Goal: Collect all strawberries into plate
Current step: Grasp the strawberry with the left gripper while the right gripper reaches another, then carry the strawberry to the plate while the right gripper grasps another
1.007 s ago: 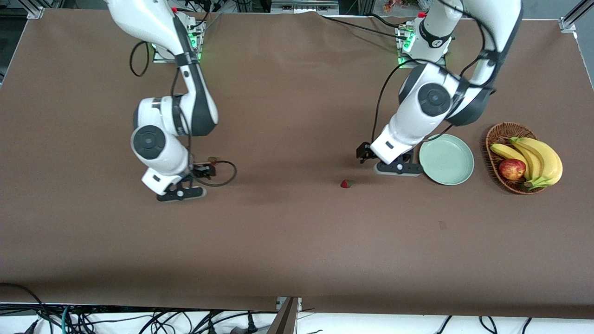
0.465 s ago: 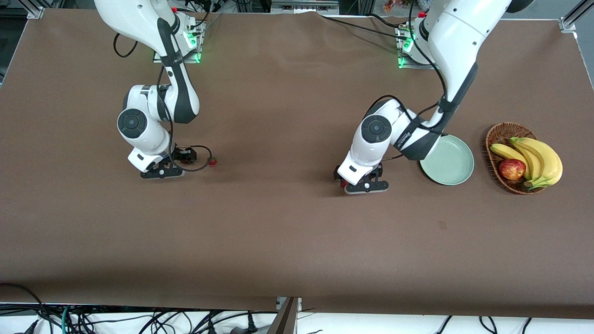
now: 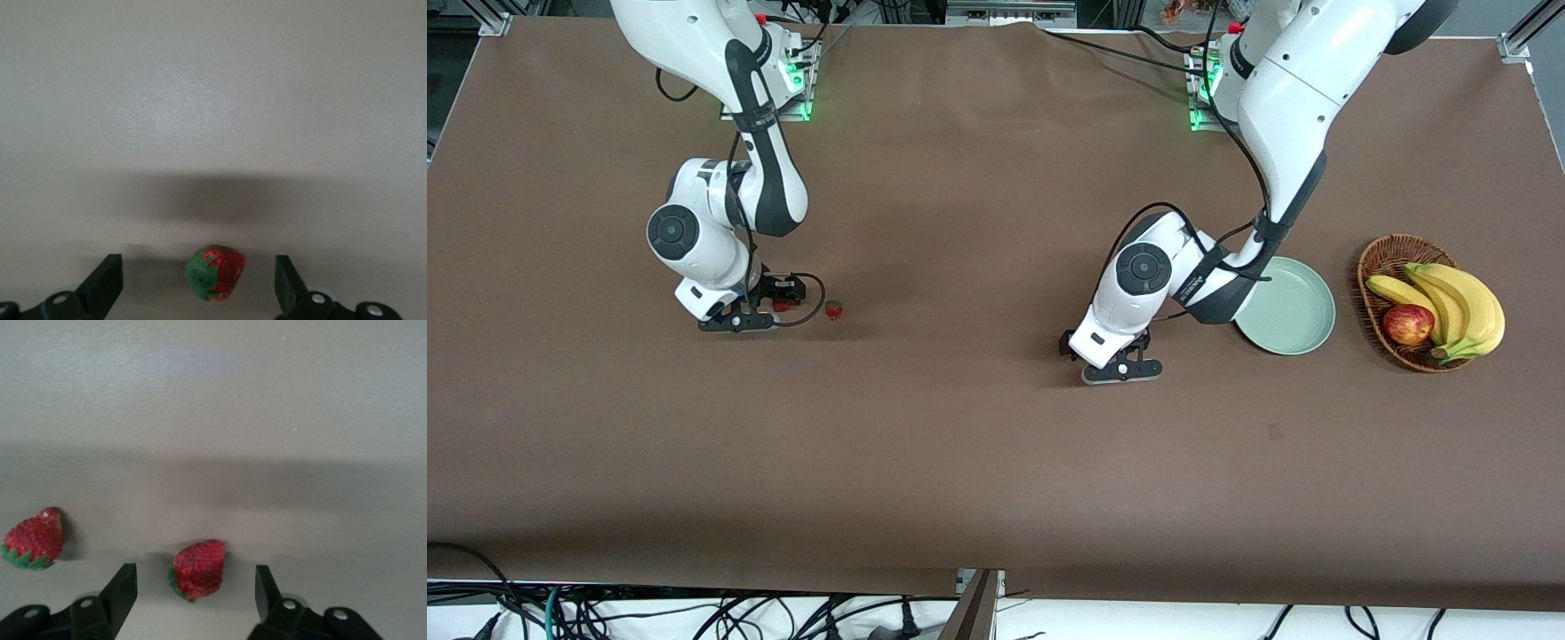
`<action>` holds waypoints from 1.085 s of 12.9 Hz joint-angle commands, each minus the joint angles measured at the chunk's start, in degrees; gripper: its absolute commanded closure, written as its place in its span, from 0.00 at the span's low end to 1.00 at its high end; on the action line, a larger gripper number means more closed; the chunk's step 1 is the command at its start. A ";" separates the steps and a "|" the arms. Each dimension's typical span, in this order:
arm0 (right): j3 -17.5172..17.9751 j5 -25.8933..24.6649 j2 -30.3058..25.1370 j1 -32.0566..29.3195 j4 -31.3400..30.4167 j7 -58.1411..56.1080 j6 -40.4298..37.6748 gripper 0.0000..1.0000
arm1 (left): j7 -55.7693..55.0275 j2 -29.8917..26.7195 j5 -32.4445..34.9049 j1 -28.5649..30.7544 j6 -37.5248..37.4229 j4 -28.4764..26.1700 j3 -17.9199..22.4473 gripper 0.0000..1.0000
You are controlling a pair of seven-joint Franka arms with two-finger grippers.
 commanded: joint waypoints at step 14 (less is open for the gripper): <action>-2.14 9.93 1.31 -1.00 11.23 -9.35 -14.09 0.80 | -3.59 -3.14 -0.61 0.53 -5.34 1.48 -0.24 0.85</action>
